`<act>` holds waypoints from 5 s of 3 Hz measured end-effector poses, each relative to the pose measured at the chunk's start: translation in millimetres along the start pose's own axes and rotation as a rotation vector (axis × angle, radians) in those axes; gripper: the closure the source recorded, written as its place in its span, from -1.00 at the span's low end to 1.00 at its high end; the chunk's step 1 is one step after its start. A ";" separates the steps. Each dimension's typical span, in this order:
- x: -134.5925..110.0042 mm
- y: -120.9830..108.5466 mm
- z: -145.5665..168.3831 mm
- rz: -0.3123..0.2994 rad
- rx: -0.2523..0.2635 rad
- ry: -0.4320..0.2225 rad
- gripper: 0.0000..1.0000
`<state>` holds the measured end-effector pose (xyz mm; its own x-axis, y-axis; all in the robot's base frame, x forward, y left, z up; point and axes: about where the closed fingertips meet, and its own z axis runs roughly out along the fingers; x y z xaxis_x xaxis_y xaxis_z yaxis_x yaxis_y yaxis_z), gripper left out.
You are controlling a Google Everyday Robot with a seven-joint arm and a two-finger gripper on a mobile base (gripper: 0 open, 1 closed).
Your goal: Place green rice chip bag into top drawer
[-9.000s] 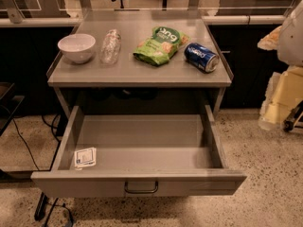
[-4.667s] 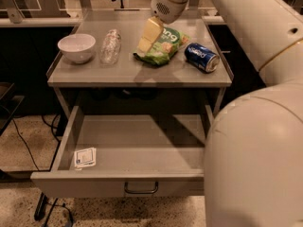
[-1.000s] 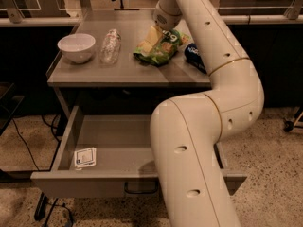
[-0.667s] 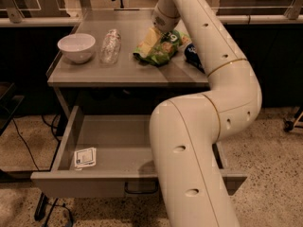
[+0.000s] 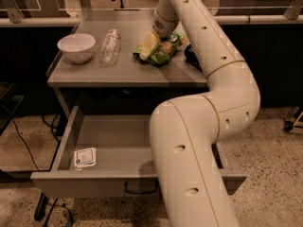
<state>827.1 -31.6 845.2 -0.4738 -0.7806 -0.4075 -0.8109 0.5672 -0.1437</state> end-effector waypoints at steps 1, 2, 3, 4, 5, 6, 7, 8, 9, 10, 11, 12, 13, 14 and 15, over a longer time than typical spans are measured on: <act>0.0 0.0 0.0 0.000 0.000 0.000 -0.18; 0.0 0.0 0.0 0.000 0.000 0.000 0.44; 0.0 0.0 0.0 0.000 0.000 0.000 0.91; -0.3 0.1 -0.2 0.000 0.000 -0.001 1.00; -5.8 1.5 -8.6 -0.009 0.003 -0.015 1.00; -13.3 2.3 -31.4 -0.025 0.015 -0.044 1.00; -21.3 0.0 -65.1 -0.058 0.041 -0.094 1.00; -23.3 -0.2 -69.2 -0.068 0.049 -0.097 1.00; -14.2 0.2 -90.2 -0.063 0.056 -0.086 1.00; 10.9 10.8 -124.5 -0.025 0.024 -0.074 1.00; 8.5 11.2 -118.8 -0.027 0.024 -0.076 1.00; 8.9 12.6 -121.0 -0.029 0.021 -0.077 1.00; 24.2 47.1 -162.6 -0.050 -0.027 -0.104 1.00; 24.1 51.7 -156.3 -0.055 -0.036 -0.096 1.00; 14.9 46.9 -155.4 -0.066 -0.029 -0.112 1.00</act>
Offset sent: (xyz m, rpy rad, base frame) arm 0.0000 0.0000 0.0000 0.0000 0.0000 0.0000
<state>728.6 -57.4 972.5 -0.3793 -0.7805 -0.4969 -0.8492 0.5069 -0.1480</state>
